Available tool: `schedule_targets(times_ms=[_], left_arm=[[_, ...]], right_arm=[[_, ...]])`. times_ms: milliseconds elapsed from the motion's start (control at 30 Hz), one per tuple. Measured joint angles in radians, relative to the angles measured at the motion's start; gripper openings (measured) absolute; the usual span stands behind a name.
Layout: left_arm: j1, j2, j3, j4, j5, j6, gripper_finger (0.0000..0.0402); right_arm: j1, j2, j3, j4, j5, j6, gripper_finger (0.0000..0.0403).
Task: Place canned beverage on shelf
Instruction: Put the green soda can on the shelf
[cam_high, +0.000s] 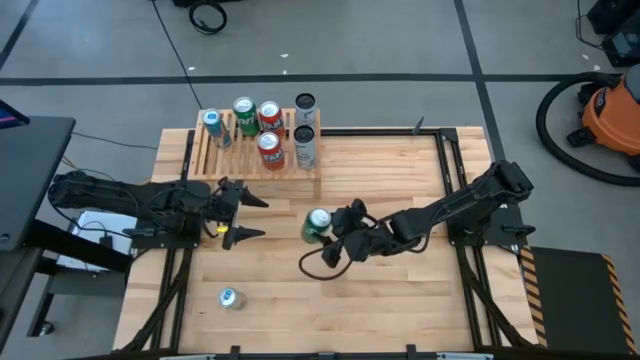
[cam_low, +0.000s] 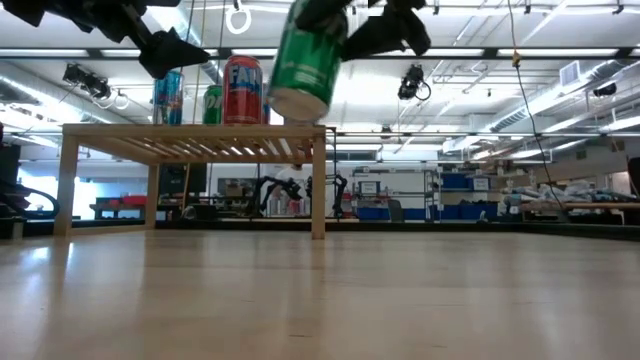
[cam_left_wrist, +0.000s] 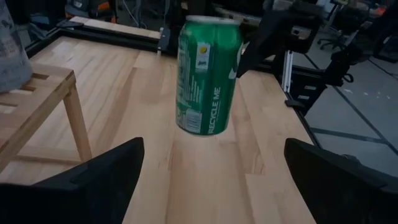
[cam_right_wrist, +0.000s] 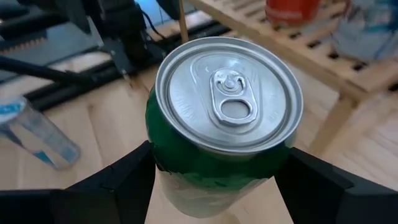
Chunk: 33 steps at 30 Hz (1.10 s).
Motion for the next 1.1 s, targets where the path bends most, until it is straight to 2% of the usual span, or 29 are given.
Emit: schedule_targets(times_ms=[400,667,800,1100], left_arm=[[0.000,0.202,0.000,0.224,0.001,-0.084,0.0394],[-0.002,0.329,0.000,0.323,0.041,-0.101,0.0394],[-0.002,0.385,0.000,0.439,0.074,-0.100,0.0394],[-0.001,0.480,-0.001,0.601,0.111,-0.002,0.0394]], right_arm=[[-0.028,0.000,0.000,0.195,-0.053,-0.118,0.0291],[-0.037,0.000,0.000,0.203,-0.089,-0.129,0.0291],[-0.043,0.000,0.000,0.207,-0.104,-0.131,0.0291],[-0.058,0.000,0.000,0.209,-0.137,-0.136,0.0291]])
